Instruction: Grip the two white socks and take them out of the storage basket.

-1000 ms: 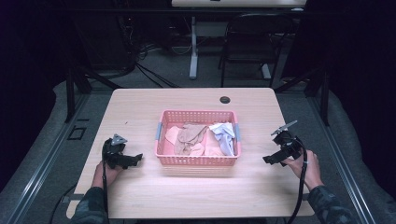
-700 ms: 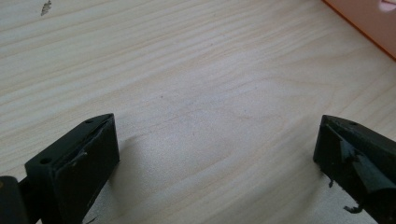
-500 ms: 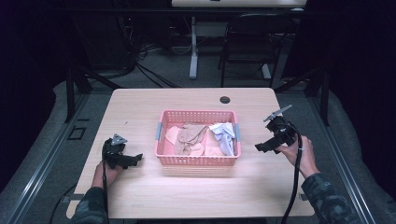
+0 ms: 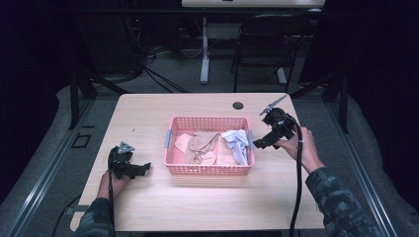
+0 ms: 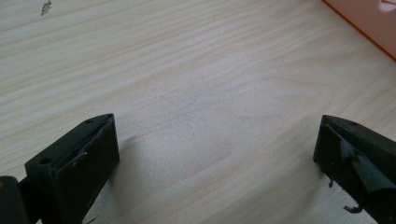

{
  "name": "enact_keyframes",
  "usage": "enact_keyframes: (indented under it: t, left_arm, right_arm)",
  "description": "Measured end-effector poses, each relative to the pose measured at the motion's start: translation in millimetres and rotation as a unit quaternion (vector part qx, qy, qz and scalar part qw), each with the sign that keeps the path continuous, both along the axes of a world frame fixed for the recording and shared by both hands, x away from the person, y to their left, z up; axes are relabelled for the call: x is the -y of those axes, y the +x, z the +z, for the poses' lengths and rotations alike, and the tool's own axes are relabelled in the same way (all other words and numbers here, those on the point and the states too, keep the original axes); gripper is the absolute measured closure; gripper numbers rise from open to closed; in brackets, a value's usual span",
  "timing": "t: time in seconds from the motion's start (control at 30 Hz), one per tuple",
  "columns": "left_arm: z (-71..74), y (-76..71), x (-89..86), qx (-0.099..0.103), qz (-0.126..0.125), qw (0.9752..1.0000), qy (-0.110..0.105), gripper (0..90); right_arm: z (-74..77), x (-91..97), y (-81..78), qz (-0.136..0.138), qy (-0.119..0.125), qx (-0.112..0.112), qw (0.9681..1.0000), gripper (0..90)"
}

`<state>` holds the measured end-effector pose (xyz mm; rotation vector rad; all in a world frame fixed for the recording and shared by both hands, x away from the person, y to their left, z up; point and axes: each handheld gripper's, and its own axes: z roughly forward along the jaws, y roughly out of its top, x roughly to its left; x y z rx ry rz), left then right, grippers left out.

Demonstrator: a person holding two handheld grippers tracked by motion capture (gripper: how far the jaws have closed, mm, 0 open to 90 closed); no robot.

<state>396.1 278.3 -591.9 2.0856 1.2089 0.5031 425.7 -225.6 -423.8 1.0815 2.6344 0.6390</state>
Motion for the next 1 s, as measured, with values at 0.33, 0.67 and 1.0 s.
enact_keyframes:
  t: [0.33,0.67,1.0]
  left_arm:
    - [0.0,0.0,0.0,0.0,0.0,1.0,0.0,0.0]
    - [-0.1,0.0,0.1,0.0,0.001,1.0,-0.001,0.0]
    - [0.0,0.0,0.0,0.0,0.0,1.0,0.0,0.0]
  right_arm:
    - [-6.4,-36.7,23.6,0.006,-0.007,-0.015,0.9998,1.6]
    - [-29.7,-71.6,47.3,0.014,-0.035,-0.046,0.9982,33.8]
    - [-55.1,-90.3,65.2,-0.011,-0.079,-0.061,0.9949,47.2]
